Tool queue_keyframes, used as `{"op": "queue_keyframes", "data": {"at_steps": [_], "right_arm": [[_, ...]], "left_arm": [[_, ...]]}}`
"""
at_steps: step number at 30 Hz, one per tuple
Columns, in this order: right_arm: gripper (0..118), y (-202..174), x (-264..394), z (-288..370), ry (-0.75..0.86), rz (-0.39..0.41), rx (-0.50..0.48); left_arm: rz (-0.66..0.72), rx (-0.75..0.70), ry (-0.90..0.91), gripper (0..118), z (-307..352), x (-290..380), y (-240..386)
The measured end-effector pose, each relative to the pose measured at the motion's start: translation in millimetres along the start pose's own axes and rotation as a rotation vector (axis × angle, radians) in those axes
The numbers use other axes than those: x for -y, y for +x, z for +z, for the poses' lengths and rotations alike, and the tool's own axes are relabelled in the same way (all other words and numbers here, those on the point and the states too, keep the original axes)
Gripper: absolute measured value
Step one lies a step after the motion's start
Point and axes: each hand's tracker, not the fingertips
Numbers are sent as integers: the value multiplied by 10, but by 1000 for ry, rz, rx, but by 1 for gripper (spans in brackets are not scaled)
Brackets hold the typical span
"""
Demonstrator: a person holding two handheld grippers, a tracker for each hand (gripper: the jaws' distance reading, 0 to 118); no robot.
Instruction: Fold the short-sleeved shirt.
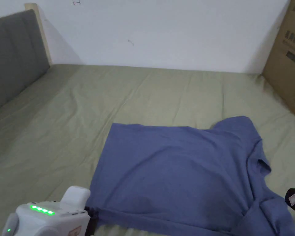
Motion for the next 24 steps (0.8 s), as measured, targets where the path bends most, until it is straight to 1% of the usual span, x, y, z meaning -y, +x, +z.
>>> {"op": "queue_keyframes", "data": {"at_steps": [2, 3, 4, 5, 6, 7, 8, 9, 10, 12, 13, 15, 17, 18, 19, 20, 21, 22, 23, 24], "right_arm": [[0, 188, -86, -28, -36, -17, 14], [0, 280, -116, -83, -82, -23, 55], [18, 372, -136, -169, -145, -28, 81], [58, 457, -140, -253, -211, -39, 95], [98, 634, -97, -404, -311, -68, 109], [113, 728, -29, -536, -397, -82, 109], [113, 780, 44, -609, -415, -87, 136], [113, 809, 115, -694, -431, -65, 193], [113, 849, 193, -799, -478, -44, 228], [113, 962, 297, -997, -546, -18, 274], [113, 1036, 340, -1081, -549, -21, 307], [112, 1176, 401, -1193, -557, -85, 348], [111, 1315, 415, -1248, -547, -168, 313], [105, 1351, 419, -1222, -536, -193, 290], [76, 1386, 413, -1212, -530, -211, 275], [33, 1406, 415, -1205, -534, -210, 280], [4, 1425, 431, -1181, -535, -217, 287], [4, 1411, 437, -1091, -504, -236, 268], [4, 1425, 433, -1060, -503, -238, 238], [3, 1430, 429, -1010, -495, -227, 236]], "left_arm": [[64, 23, 39, 0, 103, -51, -70], [88, 26, 65, 0, 167, -33, -62], [98, 23, 82, 0, 230, -16, -54], [98, 19, 84, 0, 239, -90, -107], [98, 22, 80, 0, 264, -89, -108], [100, 27, 82, 0, 286, -79, -102], [104, 30, 86, 0, 300, -66, -95], [106, 33, 89, 0, 357, -116, 0], [107, 33, 90, 0, 365, -114, 24], [112, 40, 74, 0, 350, -111, 43], [110, 42, 72, 0, 330, -120, 55], [101, 37, 66, 0, 310, -124, 78], [102, 34, 50, 0, 281, -126, 75], [105, 30, 45, 0, 263, -121, 61], [109, 26, 38, 0, 250, -122, 54], [112, 21, 34, 0, 244, -121, 49], [115, 19, 31, 0, 222, -101, 28], [120, 19, 27, 0, 213, -92, 16], [124, 17, 25, 0, 210, -88, 12], [128, 12, 27, 0, 209, -84, 6]]}}
